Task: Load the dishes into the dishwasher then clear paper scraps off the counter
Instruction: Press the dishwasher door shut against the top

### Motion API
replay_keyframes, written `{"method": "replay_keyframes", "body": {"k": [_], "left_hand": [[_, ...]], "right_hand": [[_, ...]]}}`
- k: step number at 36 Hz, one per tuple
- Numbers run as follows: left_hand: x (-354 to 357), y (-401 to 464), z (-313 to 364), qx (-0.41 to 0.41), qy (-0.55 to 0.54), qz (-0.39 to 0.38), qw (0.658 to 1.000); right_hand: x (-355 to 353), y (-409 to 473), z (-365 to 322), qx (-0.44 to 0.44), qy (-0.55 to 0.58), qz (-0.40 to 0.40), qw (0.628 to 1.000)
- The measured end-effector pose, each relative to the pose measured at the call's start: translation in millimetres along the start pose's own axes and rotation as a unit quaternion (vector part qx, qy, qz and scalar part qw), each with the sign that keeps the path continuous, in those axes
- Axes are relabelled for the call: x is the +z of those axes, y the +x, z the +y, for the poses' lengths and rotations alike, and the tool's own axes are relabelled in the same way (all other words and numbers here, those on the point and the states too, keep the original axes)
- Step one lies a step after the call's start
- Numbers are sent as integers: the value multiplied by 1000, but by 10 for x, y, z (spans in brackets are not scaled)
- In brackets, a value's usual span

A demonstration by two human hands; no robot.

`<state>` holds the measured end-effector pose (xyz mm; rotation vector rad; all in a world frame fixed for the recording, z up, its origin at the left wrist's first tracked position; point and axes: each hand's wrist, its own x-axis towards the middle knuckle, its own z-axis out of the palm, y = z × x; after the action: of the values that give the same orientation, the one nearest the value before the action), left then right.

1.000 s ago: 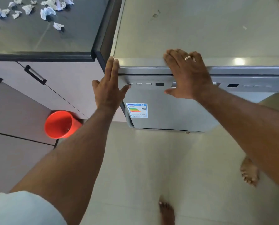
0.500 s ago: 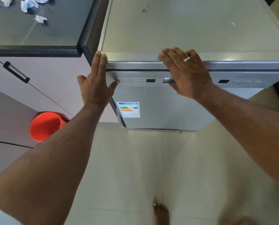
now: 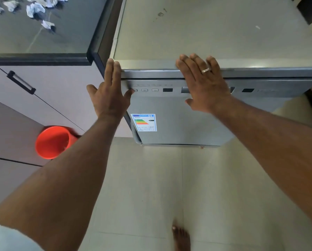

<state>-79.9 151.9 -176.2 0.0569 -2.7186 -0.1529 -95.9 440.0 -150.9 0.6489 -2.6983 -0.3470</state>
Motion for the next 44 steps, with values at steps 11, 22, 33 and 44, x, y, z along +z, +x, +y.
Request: {"method": "replay_keyframes", "body": {"k": [11, 22, 33, 44], "left_hand": [[-17, -3, -31, 8, -25, -13, 1000], [-35, 6, -72, 16, -51, -23, 998], [-109, -4, -66, 14, -61, -41, 997], [-130, 13, -79, 22, -63, -27, 997]], "right_hand": [[-40, -18, -29, 3, -11, -8, 1000], [-80, -18, -59, 8, -25, -22, 999], [-130, -6, -67, 16, -16, -56, 998], [-148, -2, -94, 22, -20, -69, 997]]}}
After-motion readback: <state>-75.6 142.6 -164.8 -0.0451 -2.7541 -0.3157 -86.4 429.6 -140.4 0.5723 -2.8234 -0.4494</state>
